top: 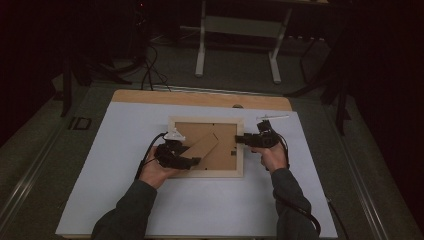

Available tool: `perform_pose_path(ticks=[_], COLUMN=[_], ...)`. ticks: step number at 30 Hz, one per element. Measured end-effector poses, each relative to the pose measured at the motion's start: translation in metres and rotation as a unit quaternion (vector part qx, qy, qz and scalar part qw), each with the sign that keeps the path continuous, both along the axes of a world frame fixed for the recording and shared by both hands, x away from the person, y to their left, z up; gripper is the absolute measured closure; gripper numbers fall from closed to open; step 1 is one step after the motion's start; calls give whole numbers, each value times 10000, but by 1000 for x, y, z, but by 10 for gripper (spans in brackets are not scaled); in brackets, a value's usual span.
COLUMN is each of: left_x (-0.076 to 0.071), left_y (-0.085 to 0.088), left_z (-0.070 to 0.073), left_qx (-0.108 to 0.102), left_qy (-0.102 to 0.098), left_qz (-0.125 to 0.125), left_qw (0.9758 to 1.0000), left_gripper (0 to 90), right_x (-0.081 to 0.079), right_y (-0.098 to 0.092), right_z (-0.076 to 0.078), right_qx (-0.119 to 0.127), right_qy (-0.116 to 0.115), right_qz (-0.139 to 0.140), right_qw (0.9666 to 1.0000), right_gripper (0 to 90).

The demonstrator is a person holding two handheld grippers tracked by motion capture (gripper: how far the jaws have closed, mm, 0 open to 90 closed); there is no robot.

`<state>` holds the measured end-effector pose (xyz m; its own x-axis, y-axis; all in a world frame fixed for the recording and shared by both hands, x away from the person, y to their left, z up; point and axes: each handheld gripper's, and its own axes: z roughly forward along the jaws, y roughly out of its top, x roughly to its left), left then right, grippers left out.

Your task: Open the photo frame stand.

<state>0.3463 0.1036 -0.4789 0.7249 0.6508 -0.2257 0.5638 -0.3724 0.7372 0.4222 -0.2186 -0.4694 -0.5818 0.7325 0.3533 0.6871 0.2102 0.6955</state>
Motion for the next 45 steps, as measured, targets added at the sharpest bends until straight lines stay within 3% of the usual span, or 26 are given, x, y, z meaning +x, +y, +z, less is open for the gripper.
perform_pose_path(ticks=[7, 10, 25, 45], left_x=[0, 0, 0, 2], left_y=[-4, -6, -10, -16], left_z=[-3, -4, -3, 0], left_qx=[114, 281, 446, 470], left_qy=[149, 223, 110, -53], left_qz=[-71, -85, -84, -71], left_qw=[9998, 9993, 9989, 9989], left_gripper=[476, 516, 536, 594], right_x=[-2, -2, -5, -11], right_y=[0, 0, 0, 0], right_z=[1, 2, 6, 16], right_qx=[-32, -46, -118, -256], right_qy=[-81, -111, -247, -727], right_qz=[29, 45, 34, -79], right_qw=[10000, 9999, 9996, 9970], right_gripper=[588, 588, 588, 598])
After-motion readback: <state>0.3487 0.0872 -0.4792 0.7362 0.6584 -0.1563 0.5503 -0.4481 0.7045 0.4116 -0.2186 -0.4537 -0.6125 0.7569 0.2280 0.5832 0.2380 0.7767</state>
